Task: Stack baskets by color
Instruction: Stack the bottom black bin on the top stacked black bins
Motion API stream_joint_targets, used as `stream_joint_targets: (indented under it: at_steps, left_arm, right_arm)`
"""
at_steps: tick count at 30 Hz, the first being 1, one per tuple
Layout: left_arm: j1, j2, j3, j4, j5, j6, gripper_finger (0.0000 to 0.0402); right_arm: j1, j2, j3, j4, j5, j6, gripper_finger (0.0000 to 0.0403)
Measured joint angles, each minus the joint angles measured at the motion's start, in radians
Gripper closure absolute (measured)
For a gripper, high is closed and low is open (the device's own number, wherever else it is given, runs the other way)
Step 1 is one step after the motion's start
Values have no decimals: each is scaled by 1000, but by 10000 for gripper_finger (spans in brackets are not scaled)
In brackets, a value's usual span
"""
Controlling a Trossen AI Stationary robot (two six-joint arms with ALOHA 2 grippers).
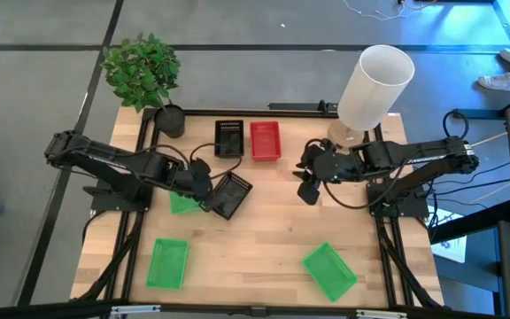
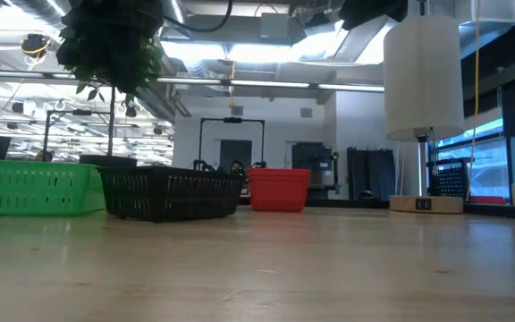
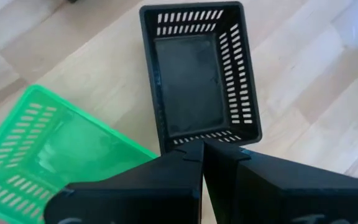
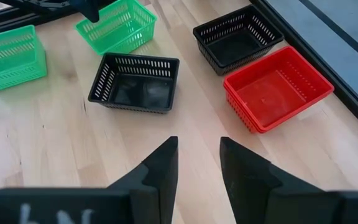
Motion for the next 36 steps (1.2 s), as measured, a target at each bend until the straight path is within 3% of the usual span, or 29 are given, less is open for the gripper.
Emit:
stream_joint_targets:
  at_steps: [9, 16, 22, 31, 36]
  left_arm:
    - [8, -3, 0, 19, 36, 32, 390]
    - [13, 5, 0, 20, 15, 95, 300]
    - [76, 111, 1, 6, 10, 122, 238]
    - [181, 239, 0, 110, 90, 300, 229]
    - [226, 289, 1, 119, 102, 313, 229]
  right_arm:
    - [0, 0, 0, 0, 0, -1, 285]
    - [0, 0, 0, 0, -4, -1, 285]
    - [0, 0, 0, 0, -5, -2, 285]
    - [0, 1, 0, -1, -5, -2, 285]
    - [0, 1, 1, 0, -5, -2, 285]
